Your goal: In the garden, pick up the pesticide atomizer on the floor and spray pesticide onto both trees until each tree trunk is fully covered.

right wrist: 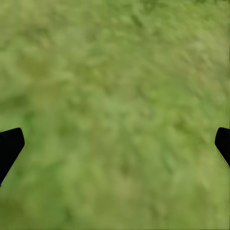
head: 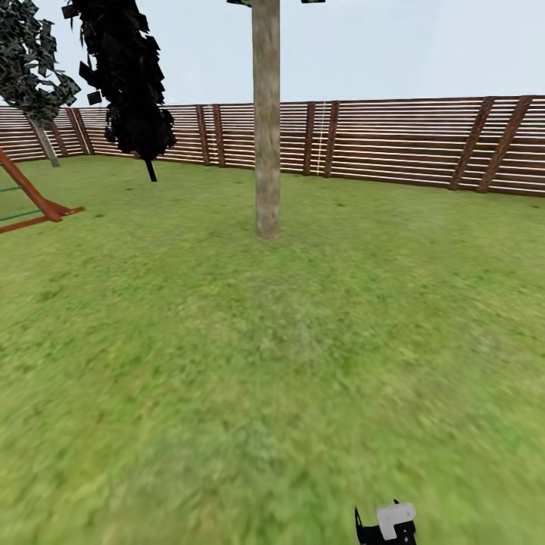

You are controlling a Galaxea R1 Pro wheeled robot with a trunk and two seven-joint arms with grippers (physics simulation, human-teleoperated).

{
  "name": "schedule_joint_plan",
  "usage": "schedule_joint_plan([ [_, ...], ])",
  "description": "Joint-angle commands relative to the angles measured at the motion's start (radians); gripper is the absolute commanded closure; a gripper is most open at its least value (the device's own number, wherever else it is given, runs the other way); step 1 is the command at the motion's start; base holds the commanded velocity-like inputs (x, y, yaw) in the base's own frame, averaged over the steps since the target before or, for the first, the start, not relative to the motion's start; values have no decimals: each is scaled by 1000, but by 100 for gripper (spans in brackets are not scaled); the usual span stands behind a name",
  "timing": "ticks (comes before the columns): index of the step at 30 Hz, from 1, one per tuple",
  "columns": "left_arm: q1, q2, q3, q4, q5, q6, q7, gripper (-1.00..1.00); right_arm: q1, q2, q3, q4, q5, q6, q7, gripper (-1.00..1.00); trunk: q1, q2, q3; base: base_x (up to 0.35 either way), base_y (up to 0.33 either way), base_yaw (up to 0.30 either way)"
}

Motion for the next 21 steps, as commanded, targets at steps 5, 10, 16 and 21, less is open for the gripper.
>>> schedule_joint_plan([
  [5,-1,1,6,2,-3,-3,-1,100,-1,0,-8,1,11,-3,-4,-100,0,0,-1,338,0,0],
  [10,-1,2,5,4,-3,-3,-1,100,-1,0,-8,1,11,-3,-4,-100,0,0,-1,338,0,0],
  [16,-1,0,5,4,-3,-4,-1,100,-1,0,-8,1,11,-3,-4,-100,0,0,-1,338,0,0],
  [21,-1,0,4,4,-3,-5,-1,100,-1,0,-8,1,11,-3,-4,-100,0,0,-1,338,0,0],
])
